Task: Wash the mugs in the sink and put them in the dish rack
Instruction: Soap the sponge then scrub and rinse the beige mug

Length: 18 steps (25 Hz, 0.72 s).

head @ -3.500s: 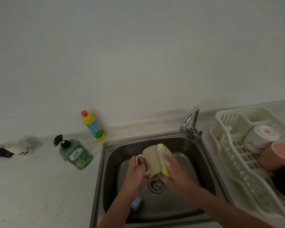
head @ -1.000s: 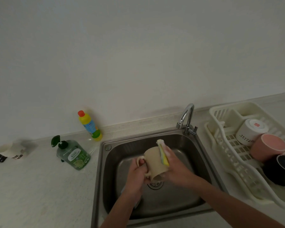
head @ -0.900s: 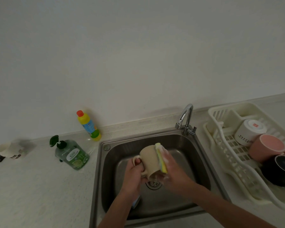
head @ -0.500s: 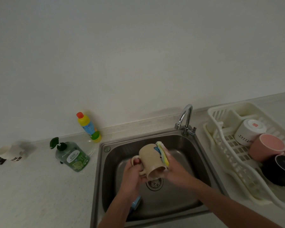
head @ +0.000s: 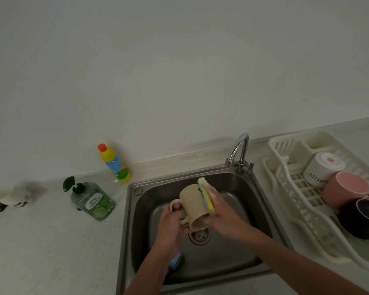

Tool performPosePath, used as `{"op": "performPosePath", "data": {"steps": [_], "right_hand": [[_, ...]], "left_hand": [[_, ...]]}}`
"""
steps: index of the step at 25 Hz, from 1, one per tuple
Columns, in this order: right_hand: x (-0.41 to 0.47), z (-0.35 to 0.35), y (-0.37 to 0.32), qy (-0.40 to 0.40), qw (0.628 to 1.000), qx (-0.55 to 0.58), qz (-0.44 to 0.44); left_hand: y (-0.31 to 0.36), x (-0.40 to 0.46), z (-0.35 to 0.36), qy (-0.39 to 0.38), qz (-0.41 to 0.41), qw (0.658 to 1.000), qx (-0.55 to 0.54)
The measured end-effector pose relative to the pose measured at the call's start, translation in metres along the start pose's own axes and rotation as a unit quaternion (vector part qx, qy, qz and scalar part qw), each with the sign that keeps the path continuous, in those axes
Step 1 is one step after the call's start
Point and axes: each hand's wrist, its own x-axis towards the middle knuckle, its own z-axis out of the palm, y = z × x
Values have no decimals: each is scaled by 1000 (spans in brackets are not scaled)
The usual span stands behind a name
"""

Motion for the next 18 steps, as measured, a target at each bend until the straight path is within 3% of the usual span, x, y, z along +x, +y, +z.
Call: {"op": "performPosePath", "data": {"steps": [2,4,5,6,8,10,12,16,18], "right_hand": [[-2,17,2,15,989,-141,-50],[4,29,11,32,948,-295,-117],[8,29,11,42,942,-309,-128],[13,24,10,44,951,-282,-119],[16,9,5,27,993,-103,-46],[9,4,7,16,1000,15,-17],[0,11,8,32,999,-10,-35],[7,28,9,55,951,-283,-115],[14,17,4,47,968,-219,-114]], "left_hand": [[-4,5,3,35,21,997,66],[-10,9,5,39,51,986,152],[-11,9,5,33,58,984,164],[-10,9,3,28,54,986,153],[-5,7,-2,11,23,997,69],[-1,7,-7,5,6,1000,-12],[0,9,-6,22,24,999,16],[-6,16,1,22,71,975,208],[-6,14,-2,10,56,981,187]]}}
